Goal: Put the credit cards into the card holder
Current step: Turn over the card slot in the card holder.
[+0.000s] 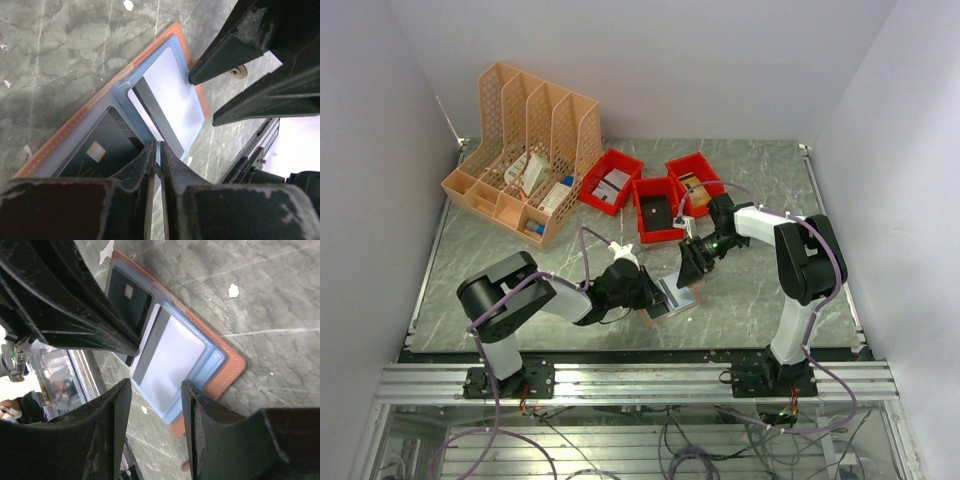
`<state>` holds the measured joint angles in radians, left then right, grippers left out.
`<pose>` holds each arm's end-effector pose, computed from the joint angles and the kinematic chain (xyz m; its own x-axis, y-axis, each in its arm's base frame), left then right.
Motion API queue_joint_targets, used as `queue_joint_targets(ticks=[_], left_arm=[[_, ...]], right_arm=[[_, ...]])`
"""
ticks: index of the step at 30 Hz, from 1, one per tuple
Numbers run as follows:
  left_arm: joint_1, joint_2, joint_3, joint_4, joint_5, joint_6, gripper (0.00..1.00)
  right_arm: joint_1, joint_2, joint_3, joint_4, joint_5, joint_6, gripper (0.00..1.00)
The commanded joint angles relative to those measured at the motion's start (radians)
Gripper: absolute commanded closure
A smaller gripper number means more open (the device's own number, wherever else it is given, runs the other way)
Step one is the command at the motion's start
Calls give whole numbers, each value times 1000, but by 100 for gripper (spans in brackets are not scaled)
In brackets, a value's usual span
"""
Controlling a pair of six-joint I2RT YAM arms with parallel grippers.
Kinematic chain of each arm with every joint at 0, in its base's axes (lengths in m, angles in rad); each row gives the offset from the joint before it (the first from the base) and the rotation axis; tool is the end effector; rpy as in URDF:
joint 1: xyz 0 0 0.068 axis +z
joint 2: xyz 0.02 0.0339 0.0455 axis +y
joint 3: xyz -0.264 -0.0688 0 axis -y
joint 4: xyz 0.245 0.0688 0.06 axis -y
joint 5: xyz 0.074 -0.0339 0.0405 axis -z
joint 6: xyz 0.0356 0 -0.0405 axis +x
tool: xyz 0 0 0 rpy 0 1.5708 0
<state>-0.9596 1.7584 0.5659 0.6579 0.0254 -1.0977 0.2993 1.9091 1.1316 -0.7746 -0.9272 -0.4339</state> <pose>0.1770 -0.2542 0.1115 -0.8732 -0.3046 -0.3805 0.1185 0.6247 -0.7719 0.3032 0.1234 0.1381 -0.7865 -0.5067 -0.3532 -0.5752 0.3923 0.7178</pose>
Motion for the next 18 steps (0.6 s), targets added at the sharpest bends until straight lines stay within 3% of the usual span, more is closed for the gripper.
queue_joint_targets(ticks=[1, 7, 18], left_arm=[[-5, -68, -6, -71, -22, 46, 80], [-5, -95, 22, -63, 10, 57, 82], [-4, 4, 89, -133, -5, 81, 90]], right_arm=[[-15, -15, 7, 18, 16, 14, 55], [-17, -7, 8, 15, 21, 12, 55], [-17, 9, 3, 20, 5, 20, 55]])
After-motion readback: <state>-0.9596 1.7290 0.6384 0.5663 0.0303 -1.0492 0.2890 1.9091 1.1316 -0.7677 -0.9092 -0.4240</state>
